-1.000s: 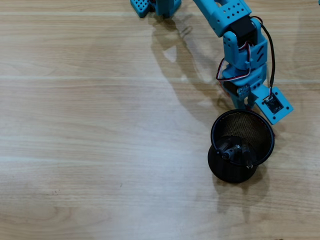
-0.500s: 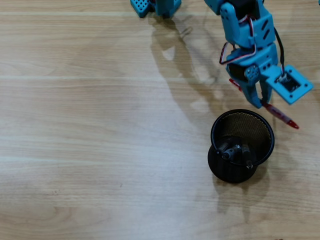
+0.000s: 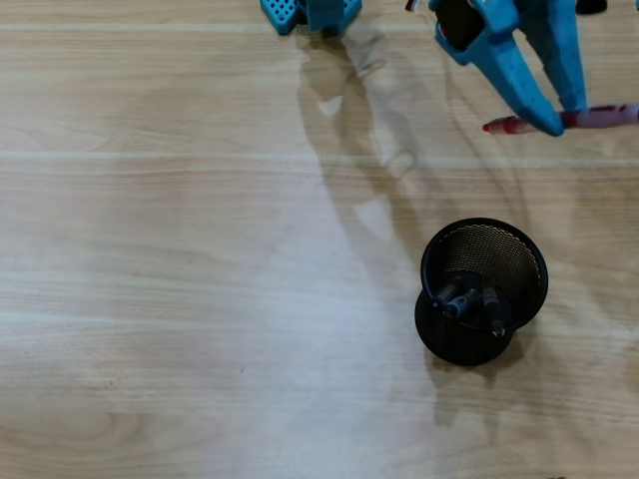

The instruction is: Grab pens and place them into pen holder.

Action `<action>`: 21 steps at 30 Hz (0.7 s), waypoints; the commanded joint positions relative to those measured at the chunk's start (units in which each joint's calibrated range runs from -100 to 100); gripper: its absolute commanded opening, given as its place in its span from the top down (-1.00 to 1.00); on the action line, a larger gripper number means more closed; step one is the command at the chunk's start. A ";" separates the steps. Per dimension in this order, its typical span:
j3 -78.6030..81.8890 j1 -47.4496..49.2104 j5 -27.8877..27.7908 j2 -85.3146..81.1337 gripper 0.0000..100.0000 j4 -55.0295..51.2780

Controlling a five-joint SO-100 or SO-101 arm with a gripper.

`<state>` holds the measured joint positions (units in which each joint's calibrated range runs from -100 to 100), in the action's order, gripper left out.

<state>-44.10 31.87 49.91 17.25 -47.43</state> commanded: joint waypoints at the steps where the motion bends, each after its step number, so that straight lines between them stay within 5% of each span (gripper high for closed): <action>1: -1.96 -1.19 0.20 -4.55 0.96 8.66; 21: 27.18 -3.84 1.92 -4.64 0.96 45.02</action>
<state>-19.88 29.68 51.57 16.99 -8.59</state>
